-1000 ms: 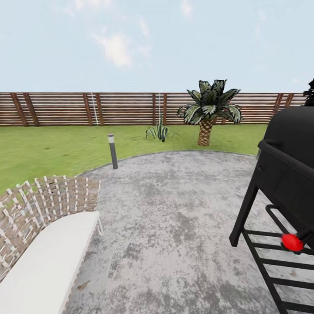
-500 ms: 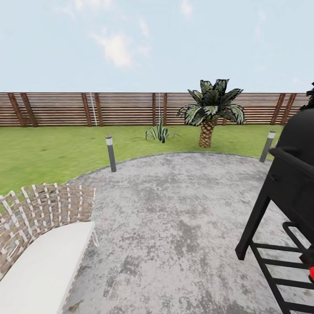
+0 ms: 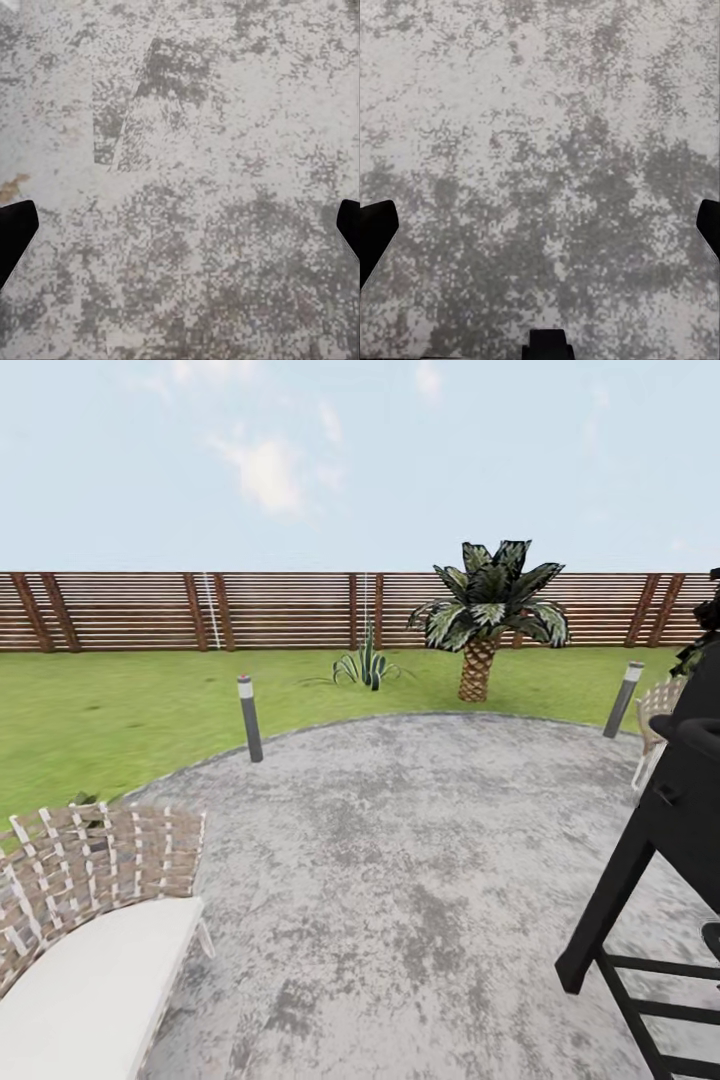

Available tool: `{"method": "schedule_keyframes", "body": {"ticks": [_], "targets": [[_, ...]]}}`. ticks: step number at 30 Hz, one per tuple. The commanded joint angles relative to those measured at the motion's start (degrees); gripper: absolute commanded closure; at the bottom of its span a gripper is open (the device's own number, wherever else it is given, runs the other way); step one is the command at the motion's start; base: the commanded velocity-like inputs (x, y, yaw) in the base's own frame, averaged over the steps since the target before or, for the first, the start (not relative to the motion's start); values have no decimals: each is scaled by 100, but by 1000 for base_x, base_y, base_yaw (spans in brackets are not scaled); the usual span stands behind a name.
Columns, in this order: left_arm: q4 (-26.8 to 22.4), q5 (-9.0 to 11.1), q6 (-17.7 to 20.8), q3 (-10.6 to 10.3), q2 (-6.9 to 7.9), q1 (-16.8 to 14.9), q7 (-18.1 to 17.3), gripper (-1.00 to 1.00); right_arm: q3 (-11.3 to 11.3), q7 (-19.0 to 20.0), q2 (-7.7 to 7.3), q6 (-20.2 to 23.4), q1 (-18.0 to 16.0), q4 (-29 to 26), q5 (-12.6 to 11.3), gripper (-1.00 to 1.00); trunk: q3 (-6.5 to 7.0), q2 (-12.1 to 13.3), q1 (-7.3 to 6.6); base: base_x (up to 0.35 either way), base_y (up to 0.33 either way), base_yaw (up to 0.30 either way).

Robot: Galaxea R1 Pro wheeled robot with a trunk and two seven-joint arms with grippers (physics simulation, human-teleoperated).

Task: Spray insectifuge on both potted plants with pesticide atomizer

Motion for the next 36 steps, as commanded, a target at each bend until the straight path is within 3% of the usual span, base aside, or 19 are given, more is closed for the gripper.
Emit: {"method": "schedule_keyframes", "body": {"ticks": [1,36], "targets": [[4,-12,-19,-3,1,-3,-5,-100,-3,-2,0,-18,-3,4,4,-100,-6,-2,3,330,0,0],[5,-13,-19,-3,1,-3,-5,-100,-3,-2,0,-17,-3,-23,-3,-100,-6,-2,3,330,0,0]]}}
